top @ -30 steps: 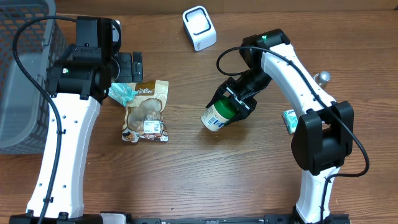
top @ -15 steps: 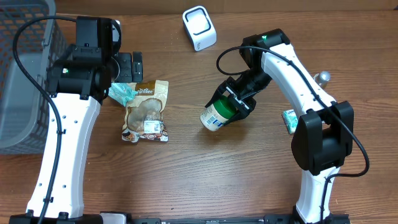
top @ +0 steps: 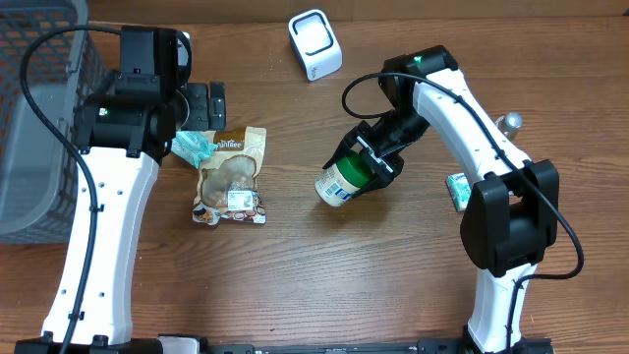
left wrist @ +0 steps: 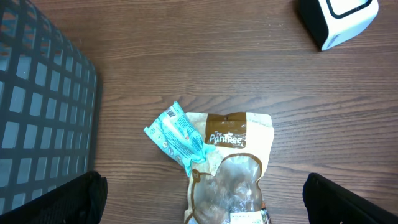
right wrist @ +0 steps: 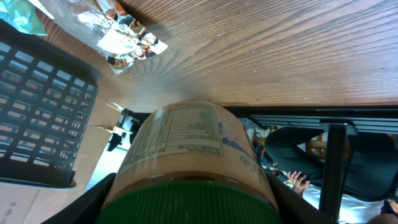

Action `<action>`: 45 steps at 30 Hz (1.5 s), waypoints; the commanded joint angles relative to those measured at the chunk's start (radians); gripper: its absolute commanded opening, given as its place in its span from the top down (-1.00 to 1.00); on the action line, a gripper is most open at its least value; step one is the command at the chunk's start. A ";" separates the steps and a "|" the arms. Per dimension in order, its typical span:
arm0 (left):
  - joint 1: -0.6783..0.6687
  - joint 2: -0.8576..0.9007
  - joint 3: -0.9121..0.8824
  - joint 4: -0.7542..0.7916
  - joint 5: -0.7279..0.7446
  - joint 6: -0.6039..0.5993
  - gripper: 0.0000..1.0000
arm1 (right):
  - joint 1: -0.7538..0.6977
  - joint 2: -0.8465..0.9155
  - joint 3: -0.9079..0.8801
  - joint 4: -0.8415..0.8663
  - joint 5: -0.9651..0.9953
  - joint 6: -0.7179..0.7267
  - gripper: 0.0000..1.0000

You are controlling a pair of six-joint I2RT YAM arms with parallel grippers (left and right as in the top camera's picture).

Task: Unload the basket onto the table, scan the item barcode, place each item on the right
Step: 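Lift the jar and tilt it sideways with the right gripper, then hold the jar label up to the white scanner with the right gripper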

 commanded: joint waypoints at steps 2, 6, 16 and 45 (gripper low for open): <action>0.002 0.005 0.012 0.000 -0.005 0.015 -0.99 | -0.002 -0.005 0.026 -0.002 -0.096 -0.007 0.00; 0.002 0.005 0.012 0.000 -0.005 0.015 -0.99 | 0.000 -0.005 0.026 -0.003 -0.105 -0.021 0.03; 0.002 0.005 0.012 0.000 -0.005 0.015 -0.99 | 0.000 -0.005 0.026 0.015 0.161 -0.054 -0.06; 0.002 0.005 0.012 0.000 -0.005 0.015 -0.99 | -0.087 -0.004 0.174 0.954 0.205 -0.192 0.46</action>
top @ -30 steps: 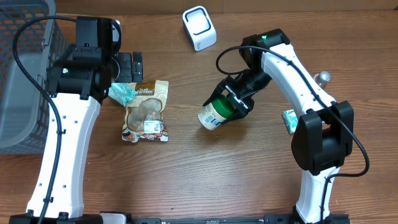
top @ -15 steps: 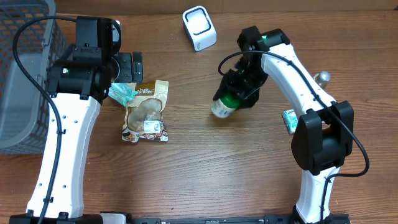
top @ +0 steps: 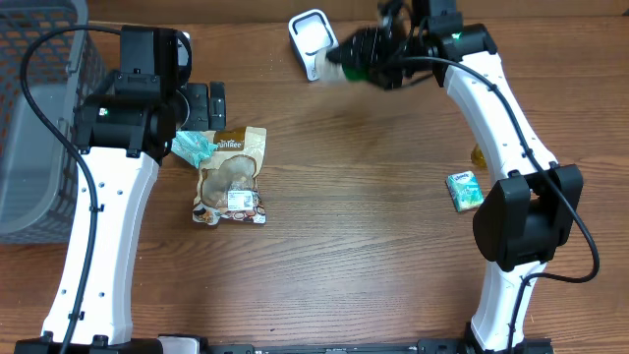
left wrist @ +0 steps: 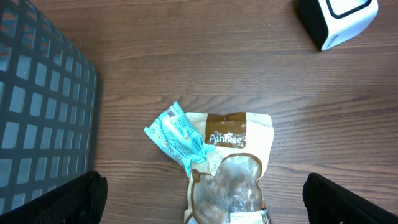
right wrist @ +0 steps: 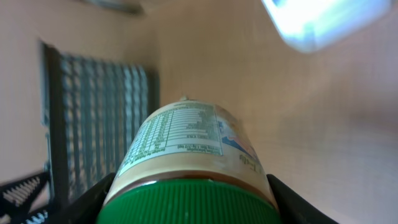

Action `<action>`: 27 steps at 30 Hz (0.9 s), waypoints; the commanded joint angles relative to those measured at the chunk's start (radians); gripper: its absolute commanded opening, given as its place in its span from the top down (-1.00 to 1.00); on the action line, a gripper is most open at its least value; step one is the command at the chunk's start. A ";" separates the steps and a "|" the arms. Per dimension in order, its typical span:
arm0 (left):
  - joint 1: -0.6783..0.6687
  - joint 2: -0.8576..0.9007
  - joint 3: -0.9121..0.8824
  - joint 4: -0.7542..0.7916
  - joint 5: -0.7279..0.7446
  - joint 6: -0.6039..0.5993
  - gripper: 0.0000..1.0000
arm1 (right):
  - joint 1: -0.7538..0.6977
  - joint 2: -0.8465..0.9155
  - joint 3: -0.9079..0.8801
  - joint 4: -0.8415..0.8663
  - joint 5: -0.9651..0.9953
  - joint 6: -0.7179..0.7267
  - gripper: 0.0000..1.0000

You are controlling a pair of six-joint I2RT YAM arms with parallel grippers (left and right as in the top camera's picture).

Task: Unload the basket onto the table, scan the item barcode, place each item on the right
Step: 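Hold the jar label up to the white scanner with the right gripper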

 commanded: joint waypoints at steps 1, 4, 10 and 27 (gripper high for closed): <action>0.002 0.005 0.012 0.000 -0.005 0.015 -0.99 | 0.029 -0.010 0.022 0.099 0.155 -0.018 0.46; 0.002 0.005 0.012 0.000 -0.005 0.015 -1.00 | 0.066 -0.010 0.012 0.225 0.278 -0.143 0.46; 0.002 0.005 0.012 0.000 -0.005 0.015 -0.99 | 0.156 0.000 0.012 0.397 0.627 -0.253 0.73; 0.002 0.005 0.012 0.000 -0.005 0.015 -0.99 | 0.220 0.224 0.012 0.720 0.820 -0.460 0.79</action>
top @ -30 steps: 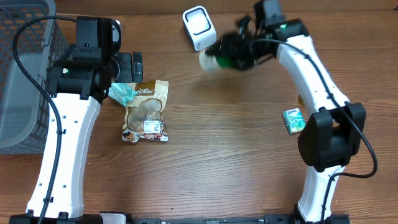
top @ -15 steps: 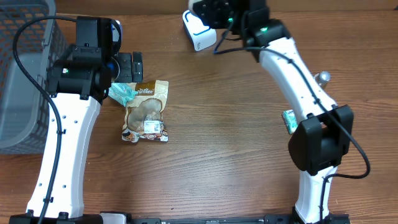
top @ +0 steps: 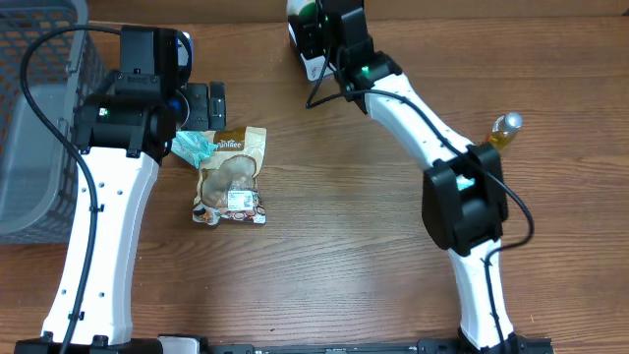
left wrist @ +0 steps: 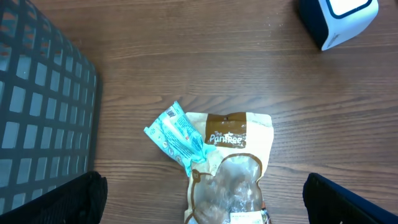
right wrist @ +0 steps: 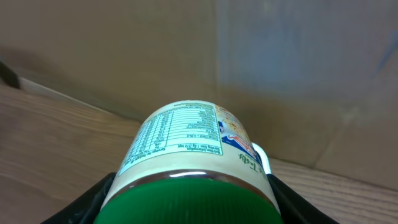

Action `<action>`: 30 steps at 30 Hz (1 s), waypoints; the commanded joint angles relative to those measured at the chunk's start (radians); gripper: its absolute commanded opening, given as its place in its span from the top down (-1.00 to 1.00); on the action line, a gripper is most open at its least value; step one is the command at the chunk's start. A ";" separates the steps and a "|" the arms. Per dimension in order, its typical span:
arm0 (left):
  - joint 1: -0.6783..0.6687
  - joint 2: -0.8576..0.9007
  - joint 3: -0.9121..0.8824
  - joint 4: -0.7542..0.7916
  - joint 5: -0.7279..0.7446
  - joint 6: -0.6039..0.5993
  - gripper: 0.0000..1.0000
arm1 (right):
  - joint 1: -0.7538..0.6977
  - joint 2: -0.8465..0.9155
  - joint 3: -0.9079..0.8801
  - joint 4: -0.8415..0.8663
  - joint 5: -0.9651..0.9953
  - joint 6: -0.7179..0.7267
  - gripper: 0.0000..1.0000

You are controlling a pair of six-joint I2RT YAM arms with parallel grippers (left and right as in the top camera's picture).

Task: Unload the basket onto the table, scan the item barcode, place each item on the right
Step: 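Hold the jar label up to the white scanner with the right gripper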

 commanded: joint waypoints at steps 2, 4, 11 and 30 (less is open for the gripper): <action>0.002 0.005 0.012 0.000 -0.005 0.015 -0.99 | -0.004 0.014 0.014 0.074 0.027 -0.019 0.79; 0.002 0.005 0.012 0.000 -0.005 0.015 -0.99 | -0.004 0.026 0.014 0.106 0.027 -0.019 0.79; 0.002 0.005 0.012 0.000 -0.005 0.015 -0.99 | -0.004 0.055 0.014 0.174 0.027 -0.019 0.80; 0.002 0.005 0.012 0.000 -0.005 0.015 -0.99 | -0.039 0.020 0.015 0.143 0.028 -0.020 0.93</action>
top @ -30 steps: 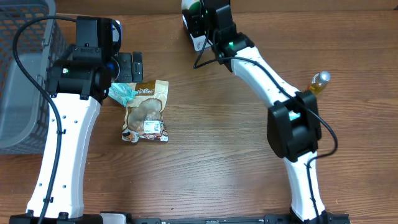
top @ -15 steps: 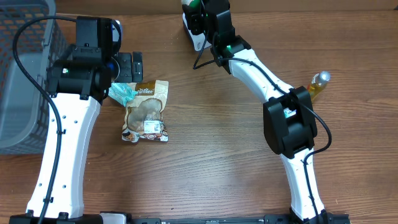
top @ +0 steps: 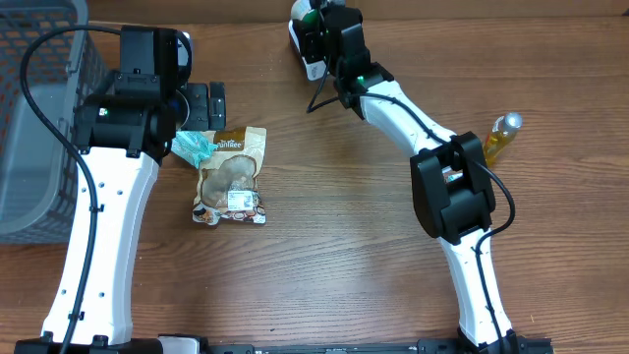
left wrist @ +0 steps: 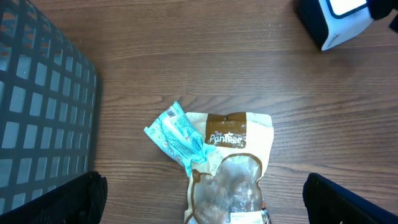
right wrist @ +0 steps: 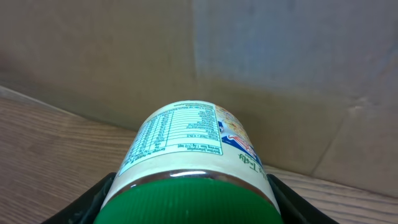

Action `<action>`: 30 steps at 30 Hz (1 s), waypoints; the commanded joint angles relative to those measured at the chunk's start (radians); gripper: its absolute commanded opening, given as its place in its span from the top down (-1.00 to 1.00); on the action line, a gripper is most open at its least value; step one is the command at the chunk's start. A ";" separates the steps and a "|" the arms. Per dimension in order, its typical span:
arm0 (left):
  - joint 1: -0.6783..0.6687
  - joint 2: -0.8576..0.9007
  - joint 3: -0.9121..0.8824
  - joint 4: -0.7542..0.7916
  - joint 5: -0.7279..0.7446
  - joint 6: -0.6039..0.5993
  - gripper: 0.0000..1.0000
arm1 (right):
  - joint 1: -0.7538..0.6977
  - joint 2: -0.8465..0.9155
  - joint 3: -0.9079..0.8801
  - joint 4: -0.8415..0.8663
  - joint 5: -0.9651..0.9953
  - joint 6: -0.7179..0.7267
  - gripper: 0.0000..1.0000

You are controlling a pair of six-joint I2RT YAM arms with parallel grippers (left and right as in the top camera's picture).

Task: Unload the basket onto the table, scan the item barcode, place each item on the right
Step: 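Hold the jar label up to the white scanner with the right gripper, then carry the jar right and set it down near the Kleenex pack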

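My right gripper (right wrist: 193, 208) is shut on a jar (right wrist: 189, 146) with a green lid and a white nutrition label. It holds the jar lying sideways, lid towards the camera. Overhead, the right gripper (top: 329, 29) is at the table's back edge, right over the white scanner (top: 298, 39), which it mostly hides. In the left wrist view the scanner (left wrist: 333, 25) sits at the top right, with the right gripper's black edge just beside it. My left gripper (left wrist: 202, 202) hangs open above the snack pouch, nothing between its fingers.
A brown snack pouch (top: 231, 177) and a teal packet (top: 194, 147) lie left of centre. A grey mesh basket (top: 34, 118) fills the far left. A yellow bottle (top: 499, 138) stands at the right. A cardboard wall (right wrist: 280, 62) rises behind the table.
The right gripper, still holding the jar, has shifted slightly at the scanner, and its black edge now shows in the left wrist view. The left arm has not moved.
The right gripper first held the jar low over the middle of the table, right of the snack pouch. Then it held it at the back edge beside the scanner. After that it was over the scanner, where it stays. The left gripper stayed open throughout.
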 commanded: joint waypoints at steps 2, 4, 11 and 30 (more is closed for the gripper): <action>0.002 0.005 0.012 0.000 -0.005 0.015 -0.99 | -0.029 -0.140 0.018 -0.073 0.011 -0.004 0.93; 0.002 0.005 0.012 0.000 -0.005 0.015 -0.99 | -0.041 -0.209 0.018 -0.169 0.010 -0.003 0.93; 0.002 0.005 0.012 0.000 -0.005 0.015 -0.99 | -0.072 -0.429 0.018 -0.699 0.010 -0.003 0.92; 0.002 0.005 0.012 0.000 -0.005 0.015 -0.99 | -0.174 -0.443 -0.270 -1.409 0.007 0.207 0.67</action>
